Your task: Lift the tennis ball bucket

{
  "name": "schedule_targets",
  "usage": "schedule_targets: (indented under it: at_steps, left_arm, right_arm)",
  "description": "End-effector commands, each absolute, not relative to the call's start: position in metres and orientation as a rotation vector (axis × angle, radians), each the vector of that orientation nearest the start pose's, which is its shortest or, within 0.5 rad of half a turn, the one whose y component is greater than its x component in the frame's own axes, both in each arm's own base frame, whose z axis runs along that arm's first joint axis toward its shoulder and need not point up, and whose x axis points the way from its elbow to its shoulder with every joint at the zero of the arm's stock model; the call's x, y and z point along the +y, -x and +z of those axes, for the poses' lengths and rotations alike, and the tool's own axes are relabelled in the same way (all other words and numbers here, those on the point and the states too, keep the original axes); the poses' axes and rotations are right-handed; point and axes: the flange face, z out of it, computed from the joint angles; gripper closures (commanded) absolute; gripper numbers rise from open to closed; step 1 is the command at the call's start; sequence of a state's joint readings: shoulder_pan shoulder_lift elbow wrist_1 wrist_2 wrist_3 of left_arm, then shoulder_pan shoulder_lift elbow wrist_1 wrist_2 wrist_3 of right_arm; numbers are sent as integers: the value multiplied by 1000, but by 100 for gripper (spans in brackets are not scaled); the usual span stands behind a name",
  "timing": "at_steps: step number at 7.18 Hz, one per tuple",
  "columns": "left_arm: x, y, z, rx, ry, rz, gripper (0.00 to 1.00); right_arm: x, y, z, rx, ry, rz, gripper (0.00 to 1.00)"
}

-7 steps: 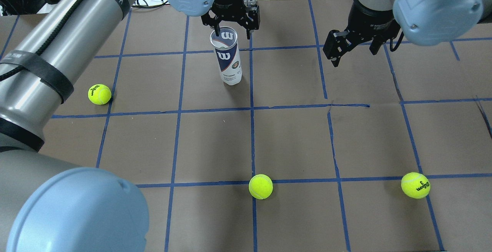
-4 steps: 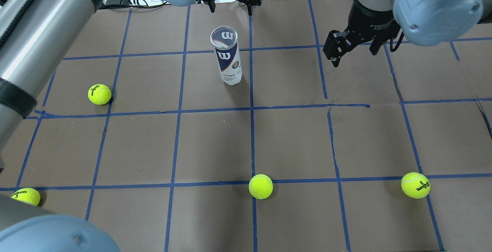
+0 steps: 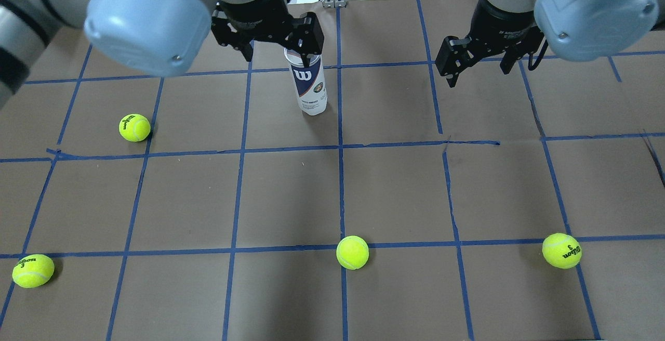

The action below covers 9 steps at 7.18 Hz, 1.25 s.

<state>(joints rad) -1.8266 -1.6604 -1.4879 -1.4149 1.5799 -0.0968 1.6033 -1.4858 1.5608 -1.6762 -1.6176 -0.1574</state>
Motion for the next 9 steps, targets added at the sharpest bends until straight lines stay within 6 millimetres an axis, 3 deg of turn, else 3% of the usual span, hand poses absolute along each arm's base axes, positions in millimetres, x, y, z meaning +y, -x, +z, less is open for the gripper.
schedule_targets:
  at_steps: [1, 2, 3, 4, 5, 6, 9]
  left_arm:
    - [-468, 183, 492, 3114, -297, -209, 0]
    - [-478, 144, 506, 3117, -233, -254, 0]
    - [-486, 125, 521, 3098, -175, -289, 0]
    - [-488, 126, 521, 3103, -153, -273, 0]
    - [-491, 129, 524, 3128, 82, -255, 0]
    - [-494, 136, 534, 3130, 97, -243, 0]
    - [-486, 152, 532, 3131, 66, -128, 0]
  right_arm:
    - [-514, -148, 484, 3169, 302, -115, 0]
    - [-511, -149, 488, 3164, 304, -126, 0]
    - [-511, -148, 479, 3166, 307, -99, 0]
    - [-511, -148, 479, 3166, 305, -101, 0]
    - [-512, -149, 479, 3166, 307, -99, 0]
    - [-511, -148, 478, 3167, 308, -96, 0]
    - [-518, -145, 481, 3179, 321, -161, 0]
